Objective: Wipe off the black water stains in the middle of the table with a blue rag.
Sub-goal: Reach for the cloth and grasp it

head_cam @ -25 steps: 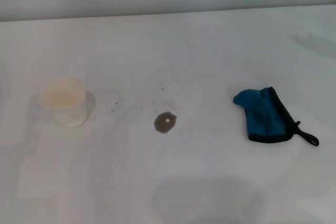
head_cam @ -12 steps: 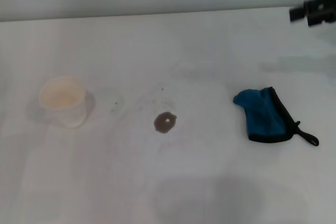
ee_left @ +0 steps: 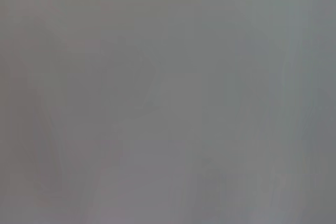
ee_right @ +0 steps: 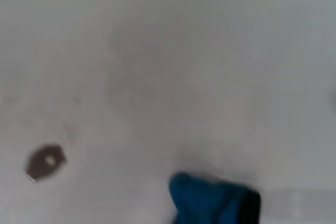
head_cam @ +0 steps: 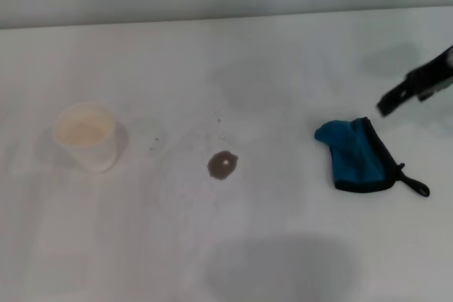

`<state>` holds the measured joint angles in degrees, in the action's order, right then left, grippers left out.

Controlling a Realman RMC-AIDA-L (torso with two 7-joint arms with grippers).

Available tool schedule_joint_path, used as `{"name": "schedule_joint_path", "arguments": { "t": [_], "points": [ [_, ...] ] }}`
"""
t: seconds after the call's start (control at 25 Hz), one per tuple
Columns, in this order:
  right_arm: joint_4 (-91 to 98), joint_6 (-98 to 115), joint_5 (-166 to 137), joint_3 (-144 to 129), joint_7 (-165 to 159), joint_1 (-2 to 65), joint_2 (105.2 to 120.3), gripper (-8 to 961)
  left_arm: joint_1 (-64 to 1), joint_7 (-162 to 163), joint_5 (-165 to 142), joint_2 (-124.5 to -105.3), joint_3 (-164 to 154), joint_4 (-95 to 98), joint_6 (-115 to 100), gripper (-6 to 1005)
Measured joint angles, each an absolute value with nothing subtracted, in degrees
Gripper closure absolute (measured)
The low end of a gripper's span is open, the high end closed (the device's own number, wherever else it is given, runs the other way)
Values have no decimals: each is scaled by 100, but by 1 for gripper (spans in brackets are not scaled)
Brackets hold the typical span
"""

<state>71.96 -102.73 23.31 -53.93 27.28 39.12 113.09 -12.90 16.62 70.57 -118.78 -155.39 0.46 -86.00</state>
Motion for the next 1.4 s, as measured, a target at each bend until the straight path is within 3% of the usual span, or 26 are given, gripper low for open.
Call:
{"name": "schedule_joint_path", "arguments": {
  "t": [0.08, 0.16, 0.44, 0.68, 0.88, 1.4],
  "points": [
    [7244, -10245, 1961, -5795, 2588, 3990, 11486, 84, -1291, 1657, 7079, -11880, -15539, 43, -8622, 116],
    [7269, -10156, 1848, -6313, 2326, 4028, 11547, 84, -1295, 1656, 7082, -11879, -15539, 39, -8624, 116],
    [7311, -9892, 1858, -7802, 1514, 4105, 11569, 84, -1321, 1653, 7103, -11884, -15539, -36, -8630, 114],
    [7007, -9647, 2149, -8102, 1344, 4115, 11576, 141, -1327, 1652, 7104, -11875, -15539, -36, -8620, 116],
    [6825, -9393, 2283, -8121, 1359, 4096, 11576, 252, -1338, 1650, 7104, -11874, -15539, -35, -8591, 117],
    [5802, -8814, 2244, -8260, 1480, 4271, 11553, 251, -1347, 1643, 7101, -11881, -15539, -49, -8585, 119]
  ]
}}
